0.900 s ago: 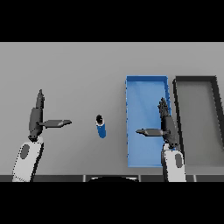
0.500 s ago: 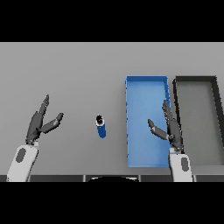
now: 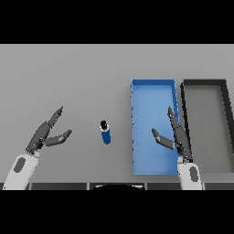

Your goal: Pick up the blue pipe and place it into the blue bin.

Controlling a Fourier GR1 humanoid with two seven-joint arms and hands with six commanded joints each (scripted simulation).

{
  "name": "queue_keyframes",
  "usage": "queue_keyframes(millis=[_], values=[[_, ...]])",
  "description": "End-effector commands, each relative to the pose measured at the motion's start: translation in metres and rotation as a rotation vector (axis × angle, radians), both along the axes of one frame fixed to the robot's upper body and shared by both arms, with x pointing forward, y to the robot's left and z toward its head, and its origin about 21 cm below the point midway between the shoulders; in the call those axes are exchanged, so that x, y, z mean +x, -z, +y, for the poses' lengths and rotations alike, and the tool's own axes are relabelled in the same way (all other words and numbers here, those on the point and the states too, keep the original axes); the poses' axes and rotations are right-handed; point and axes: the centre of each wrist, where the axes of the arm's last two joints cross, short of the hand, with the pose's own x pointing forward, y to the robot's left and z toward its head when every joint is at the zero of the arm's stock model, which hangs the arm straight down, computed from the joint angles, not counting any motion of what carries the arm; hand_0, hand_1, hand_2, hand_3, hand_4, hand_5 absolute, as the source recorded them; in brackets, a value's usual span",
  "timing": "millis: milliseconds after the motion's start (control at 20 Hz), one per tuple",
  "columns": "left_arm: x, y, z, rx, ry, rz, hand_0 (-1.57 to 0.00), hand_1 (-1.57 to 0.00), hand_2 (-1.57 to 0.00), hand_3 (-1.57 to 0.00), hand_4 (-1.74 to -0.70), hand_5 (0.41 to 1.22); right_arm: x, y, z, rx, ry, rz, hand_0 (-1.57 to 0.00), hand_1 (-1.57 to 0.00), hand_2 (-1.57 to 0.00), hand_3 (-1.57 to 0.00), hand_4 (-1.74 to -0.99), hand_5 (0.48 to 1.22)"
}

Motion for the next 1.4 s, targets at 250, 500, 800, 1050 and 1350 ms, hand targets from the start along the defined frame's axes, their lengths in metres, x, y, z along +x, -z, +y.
queue_keyframes(millis=[250, 500, 800, 1050, 1350], values=[[-0.009, -0.008, -0.028, 0.049, 0.171, 0.11, 0.0, 0.0, 0.0, 0.0, -1.06, 0.498, 0.0, -0.004, -0.001, -0.003, -0.021, -0.038, 0.0, 0.0, 0.0, 0.0, -1.233, 0.604], [-0.014, 0.002, -0.062, 0.051, 0.301, 0.118, 0.0, 0.0, 0.0, 0.0, -1.1, 0.454, 0.002, -0.003, -0.004, -0.002, -0.014, -0.039, 0.0, 0.0, 0.0, 0.0, -1.257, 0.617], [-0.004, 0.017, -0.098, 0.024, 0.348, 0.144, 0.0, 0.0, 0.0, 0.0, -1.12, 0.446, -0.002, -0.002, -0.004, 0.014, -0.009, -0.033, 0.0, 0.0, 0.0, 0.0, -1.271, 0.616], [0.009, 0.03, -0.126, -0.023, 0.377, 0.185, 0.0, 0.0, 0.0, 0.0, -1.12, 0.448, -0.003, -0.002, -0.008, 0.021, -0.01, -0.031, 0.0, 0.0, 0.0, 0.0, -1.274, 0.605], [0.022, 0.047, -0.154, -0.046, 0.397, 0.151, 0.0, 0.0, 0.0, 0.0, -1.09, 0.477, -0.005, -0.001, -0.007, 0.017, -0.005, -0.031, 0.0, 0.0, 0.0, 0.0, -1.264, 0.598]])
